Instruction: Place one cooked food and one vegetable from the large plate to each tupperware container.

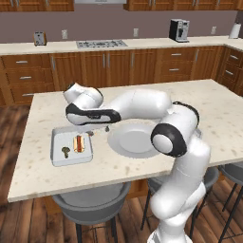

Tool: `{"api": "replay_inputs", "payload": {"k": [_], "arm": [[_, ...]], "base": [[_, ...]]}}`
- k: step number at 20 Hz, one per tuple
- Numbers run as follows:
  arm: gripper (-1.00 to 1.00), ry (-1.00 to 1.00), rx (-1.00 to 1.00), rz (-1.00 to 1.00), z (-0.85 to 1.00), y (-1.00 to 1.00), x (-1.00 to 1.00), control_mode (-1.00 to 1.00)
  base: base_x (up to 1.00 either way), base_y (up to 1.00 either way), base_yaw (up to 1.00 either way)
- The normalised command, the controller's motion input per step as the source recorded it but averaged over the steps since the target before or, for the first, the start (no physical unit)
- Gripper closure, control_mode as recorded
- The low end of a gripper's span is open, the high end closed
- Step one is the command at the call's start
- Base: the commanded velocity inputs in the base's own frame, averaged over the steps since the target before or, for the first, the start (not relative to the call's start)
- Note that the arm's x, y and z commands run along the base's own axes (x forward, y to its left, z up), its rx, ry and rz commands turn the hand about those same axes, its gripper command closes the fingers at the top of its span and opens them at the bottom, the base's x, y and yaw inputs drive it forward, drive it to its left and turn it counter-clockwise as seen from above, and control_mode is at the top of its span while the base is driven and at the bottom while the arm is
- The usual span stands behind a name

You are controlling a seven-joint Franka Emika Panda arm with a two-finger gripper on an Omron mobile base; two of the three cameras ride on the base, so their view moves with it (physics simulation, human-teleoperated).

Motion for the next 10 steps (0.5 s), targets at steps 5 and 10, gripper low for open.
{"api": "replay_inputs", "payload": {"k": [5, 10], "arm": [[-1.0, 0.0, 0.13, -0.26, 0.41, -1.0, 0.0, -1.0], [-1.0, 0.03, 0.0, -0.18, 0.18, -0.97, 0.01, -1.0]], "base": [[0.0, 0.0, 0.0], [0.0, 0.0, 0.0]]}}
